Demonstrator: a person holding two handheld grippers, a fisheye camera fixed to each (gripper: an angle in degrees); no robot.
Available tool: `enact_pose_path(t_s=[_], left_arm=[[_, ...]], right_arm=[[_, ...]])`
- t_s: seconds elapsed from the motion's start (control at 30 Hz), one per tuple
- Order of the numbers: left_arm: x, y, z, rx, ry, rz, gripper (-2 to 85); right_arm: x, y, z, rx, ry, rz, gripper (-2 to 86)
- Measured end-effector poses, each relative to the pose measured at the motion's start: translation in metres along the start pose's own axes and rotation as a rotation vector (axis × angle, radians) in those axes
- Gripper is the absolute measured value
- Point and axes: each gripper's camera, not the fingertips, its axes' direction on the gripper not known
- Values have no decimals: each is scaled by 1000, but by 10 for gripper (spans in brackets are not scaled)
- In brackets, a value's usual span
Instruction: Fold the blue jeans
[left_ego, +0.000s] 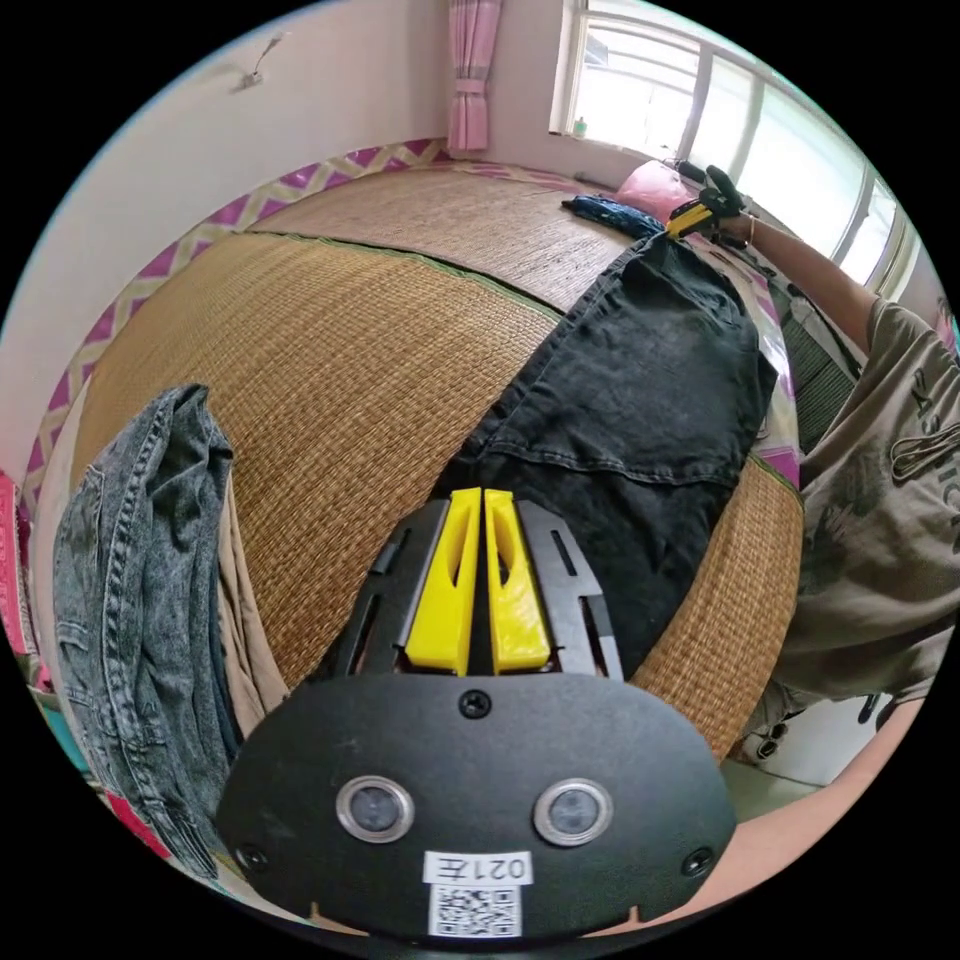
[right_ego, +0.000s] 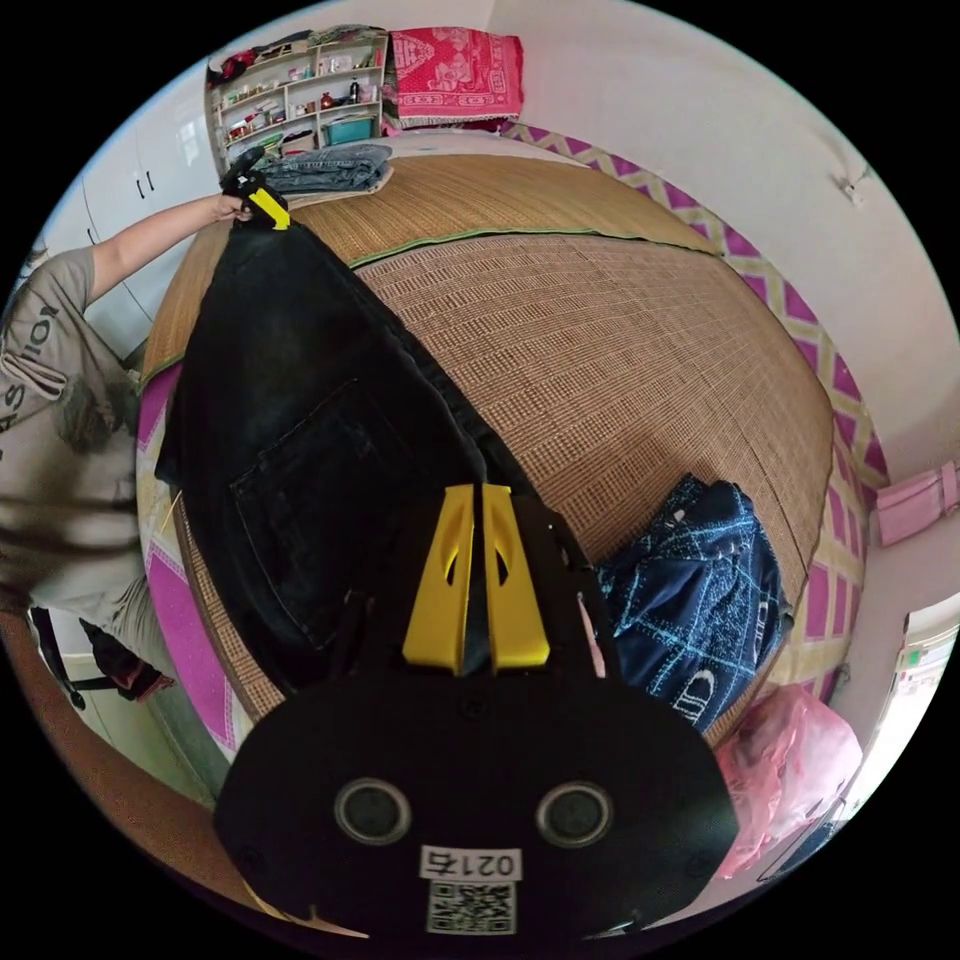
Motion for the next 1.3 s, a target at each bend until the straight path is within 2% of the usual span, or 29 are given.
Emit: enact_pose_path(t_s=[0.2,0.4,0.57,0.63,0.77,0.83,0.93,1.1,1.3], left_arm=[[48,46,-101,204,7,57,-10],[159,144,-183,299,-20,125,-9],[206,245,-167,389,102,-30,-9],[214,286,-141,420,221,-106,-9],[209,331,-88,407,320,-246,-9],[196,356,-63,410,383,-337,-9],[185,384,-57,470,463,-393,-9],[180,436,-87,655,413,-450,-8],[180,509,-110,877,227,-694,19]], right_arm=[[-11,35,-35,59,-10,-19,-5],[-104,142,-129,223,8,-76,-7],[-206,239,-141,209,45,-7,-8],[-238,281,-125,197,17,73,-8],[-249,335,-71,164,-76,242,-5],[-241,364,-42,208,-134,360,1],[-230,384,-37,286,-208,421,10],[-229,401,-68,445,-215,422,31],[-229,400,-79,584,-208,463,48]])
